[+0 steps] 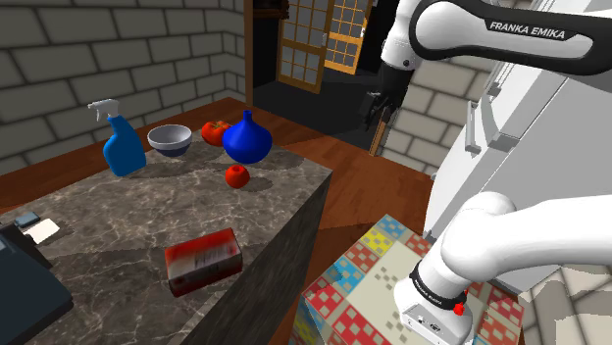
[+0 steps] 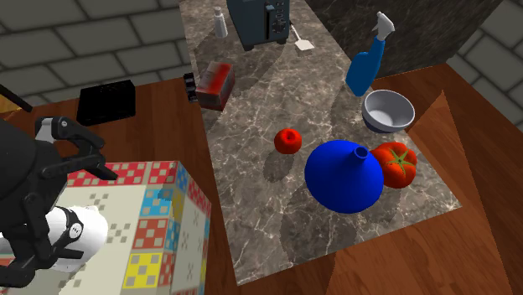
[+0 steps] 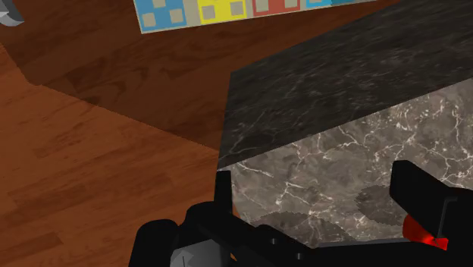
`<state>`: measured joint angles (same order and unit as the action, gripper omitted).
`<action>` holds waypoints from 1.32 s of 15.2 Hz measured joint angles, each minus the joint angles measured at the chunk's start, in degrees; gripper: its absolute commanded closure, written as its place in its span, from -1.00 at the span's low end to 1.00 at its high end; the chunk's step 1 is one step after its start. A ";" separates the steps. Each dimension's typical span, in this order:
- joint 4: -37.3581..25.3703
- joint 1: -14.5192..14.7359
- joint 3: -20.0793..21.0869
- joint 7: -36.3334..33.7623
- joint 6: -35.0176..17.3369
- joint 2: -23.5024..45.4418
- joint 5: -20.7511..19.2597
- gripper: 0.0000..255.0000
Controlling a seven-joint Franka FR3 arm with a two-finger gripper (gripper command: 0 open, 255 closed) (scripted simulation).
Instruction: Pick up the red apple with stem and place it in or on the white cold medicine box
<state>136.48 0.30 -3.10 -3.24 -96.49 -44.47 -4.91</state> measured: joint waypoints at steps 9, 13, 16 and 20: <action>4.31 1.35 4.51 -8.33 -13.70 6.80 3.74 -1.00; 4.07 1.98 7.35 -13.22 -21.33 12.96 5.30 -1.00; 4.21 2.39 9.70 -17.19 -27.58 17.79 6.03 -1.00; 1.86 2.49 12.61 -22.52 -34.14 24.84 5.90 -1.00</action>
<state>138.34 2.79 9.52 -25.75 -130.63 -19.63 0.99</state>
